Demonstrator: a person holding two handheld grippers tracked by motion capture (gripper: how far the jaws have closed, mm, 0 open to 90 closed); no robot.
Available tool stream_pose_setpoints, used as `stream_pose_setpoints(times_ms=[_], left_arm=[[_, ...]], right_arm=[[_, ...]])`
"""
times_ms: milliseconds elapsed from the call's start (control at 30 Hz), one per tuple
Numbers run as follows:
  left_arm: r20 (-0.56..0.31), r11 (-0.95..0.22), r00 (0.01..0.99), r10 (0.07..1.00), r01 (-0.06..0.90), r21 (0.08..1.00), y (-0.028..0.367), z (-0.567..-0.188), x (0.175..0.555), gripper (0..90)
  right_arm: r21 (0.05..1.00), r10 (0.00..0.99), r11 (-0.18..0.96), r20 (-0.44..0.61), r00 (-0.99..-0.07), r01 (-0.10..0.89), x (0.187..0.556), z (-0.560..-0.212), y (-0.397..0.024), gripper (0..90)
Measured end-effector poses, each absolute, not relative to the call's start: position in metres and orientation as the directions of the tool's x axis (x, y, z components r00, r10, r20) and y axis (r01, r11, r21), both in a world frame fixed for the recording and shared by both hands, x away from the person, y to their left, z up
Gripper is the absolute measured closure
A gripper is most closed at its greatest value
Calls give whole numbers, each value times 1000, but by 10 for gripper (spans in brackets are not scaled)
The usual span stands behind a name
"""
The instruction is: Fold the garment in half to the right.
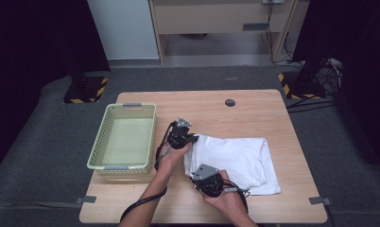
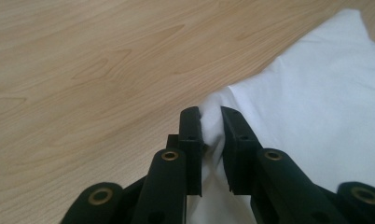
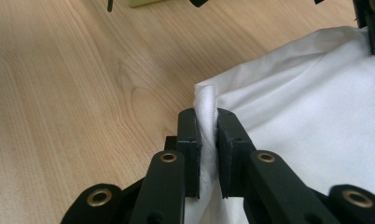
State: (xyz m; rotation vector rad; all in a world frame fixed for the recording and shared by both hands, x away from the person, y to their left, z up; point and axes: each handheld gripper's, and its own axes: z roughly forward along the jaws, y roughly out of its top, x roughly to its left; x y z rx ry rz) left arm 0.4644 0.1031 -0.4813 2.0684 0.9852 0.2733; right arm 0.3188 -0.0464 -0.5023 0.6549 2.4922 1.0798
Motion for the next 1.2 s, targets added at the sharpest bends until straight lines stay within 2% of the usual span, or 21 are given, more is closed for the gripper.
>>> stream_pose_setpoints(times_ms=[433,733,1200], left_arm=[[-123,-393,700,703,527,754,99,-453,457,796],[-98,-451,728,679,519,726,98,-438,466,796],[-84,-460,729,679,512,725,110,-423,467,796]], right_arm=[[774,537,570,-98,-838,275,313,-486,-50,811],[797,521,526,-27,-853,296,323,-477,-57,811],[826,526,488,-21,-850,282,322,-461,-46,811]])
